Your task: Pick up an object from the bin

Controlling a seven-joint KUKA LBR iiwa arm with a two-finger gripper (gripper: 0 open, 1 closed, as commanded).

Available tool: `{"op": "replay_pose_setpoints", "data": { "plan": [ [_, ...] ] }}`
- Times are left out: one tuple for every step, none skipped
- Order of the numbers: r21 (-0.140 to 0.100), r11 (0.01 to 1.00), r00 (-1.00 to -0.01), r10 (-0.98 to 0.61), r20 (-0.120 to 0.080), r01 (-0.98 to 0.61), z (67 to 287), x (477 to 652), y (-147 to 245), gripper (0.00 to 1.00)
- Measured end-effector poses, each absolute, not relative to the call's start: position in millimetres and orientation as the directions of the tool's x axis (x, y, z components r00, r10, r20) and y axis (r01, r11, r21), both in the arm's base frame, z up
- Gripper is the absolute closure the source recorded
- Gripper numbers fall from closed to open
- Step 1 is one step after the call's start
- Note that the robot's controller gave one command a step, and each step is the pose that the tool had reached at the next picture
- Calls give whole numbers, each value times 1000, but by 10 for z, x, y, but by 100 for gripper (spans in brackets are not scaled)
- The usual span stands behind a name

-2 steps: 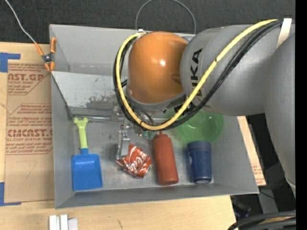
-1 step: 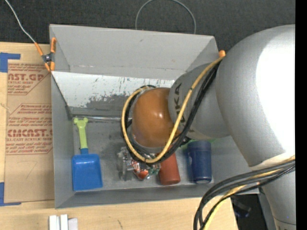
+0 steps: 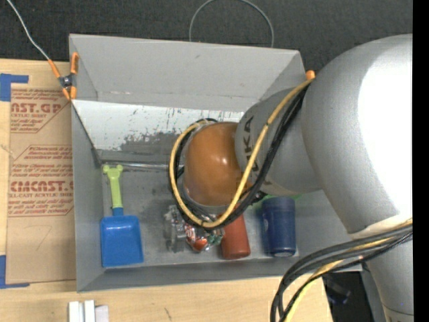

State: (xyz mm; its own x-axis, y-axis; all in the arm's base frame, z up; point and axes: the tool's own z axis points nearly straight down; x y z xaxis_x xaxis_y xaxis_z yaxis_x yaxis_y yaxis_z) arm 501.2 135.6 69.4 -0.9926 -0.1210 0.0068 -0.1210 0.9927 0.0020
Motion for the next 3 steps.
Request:
{"op": "replay_pose_setpoints", "data": {
  "plan": [
    [1, 990, -990, -138, 11, -138, 1430, 5104, 1233, 100],
    [2, 996, -996, -93, 5, -93, 1716, 5148, 708, 100],
    [1, 994, -994, -106, 8, -106, 2267, 5048, 981, 100]
  ]
}}
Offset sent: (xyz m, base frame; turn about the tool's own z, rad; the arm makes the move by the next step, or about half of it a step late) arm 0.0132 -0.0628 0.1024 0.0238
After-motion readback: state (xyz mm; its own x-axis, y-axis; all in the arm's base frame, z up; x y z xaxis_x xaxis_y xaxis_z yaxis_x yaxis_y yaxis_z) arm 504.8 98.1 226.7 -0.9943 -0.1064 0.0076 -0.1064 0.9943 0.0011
